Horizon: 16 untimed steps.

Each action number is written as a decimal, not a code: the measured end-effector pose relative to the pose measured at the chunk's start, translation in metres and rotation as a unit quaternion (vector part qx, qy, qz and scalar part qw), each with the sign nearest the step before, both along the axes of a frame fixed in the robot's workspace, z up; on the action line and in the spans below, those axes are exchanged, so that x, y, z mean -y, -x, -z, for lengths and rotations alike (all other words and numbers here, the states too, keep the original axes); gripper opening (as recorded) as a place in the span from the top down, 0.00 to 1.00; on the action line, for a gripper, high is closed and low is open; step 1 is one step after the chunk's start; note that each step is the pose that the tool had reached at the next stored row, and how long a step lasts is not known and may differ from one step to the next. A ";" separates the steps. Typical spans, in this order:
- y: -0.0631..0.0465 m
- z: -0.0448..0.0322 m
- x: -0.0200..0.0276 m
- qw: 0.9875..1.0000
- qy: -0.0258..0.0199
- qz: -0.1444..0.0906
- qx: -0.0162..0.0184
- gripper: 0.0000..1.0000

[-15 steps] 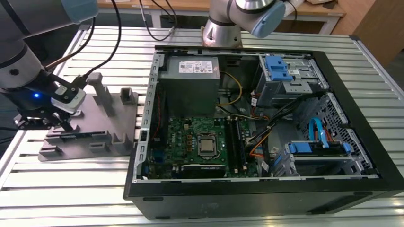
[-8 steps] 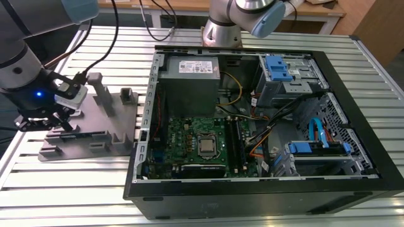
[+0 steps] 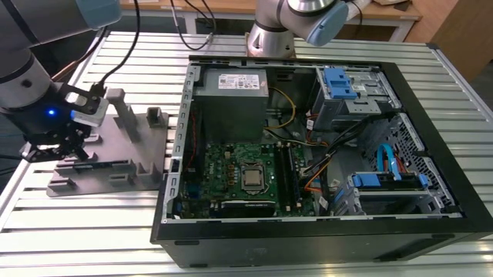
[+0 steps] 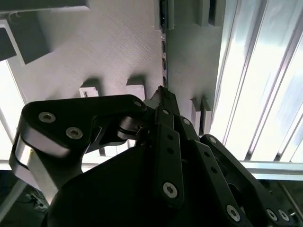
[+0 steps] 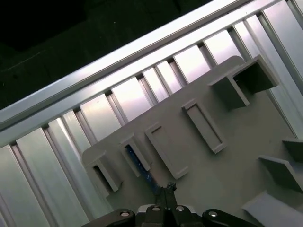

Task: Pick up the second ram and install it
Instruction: 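Pick up the second ram and move it above second insertion slot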

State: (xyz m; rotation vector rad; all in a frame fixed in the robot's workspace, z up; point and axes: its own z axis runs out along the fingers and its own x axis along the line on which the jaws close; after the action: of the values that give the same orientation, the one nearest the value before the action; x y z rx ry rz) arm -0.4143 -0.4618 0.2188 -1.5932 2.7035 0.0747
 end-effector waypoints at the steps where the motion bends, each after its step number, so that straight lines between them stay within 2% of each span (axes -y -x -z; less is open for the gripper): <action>1: 0.000 0.0000 0.0000 1.000 0.000 -0.008 0.000 0.93; 5: 0.000 0.0000 0.0000 0.999 0.000 -0.037 0.000 0.93; 9: 0.000 0.0000 0.0000 0.998 0.000 -0.066 0.000 0.93; 13: 0.000 0.0000 0.0000 0.995 0.000 -0.098 0.000 0.93; 16: 0.000 0.0000 0.0000 0.993 0.000 -0.122 0.000 0.93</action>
State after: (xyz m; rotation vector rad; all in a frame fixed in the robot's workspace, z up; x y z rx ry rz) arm -0.4143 -0.4618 0.2188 -1.9151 2.4932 0.0749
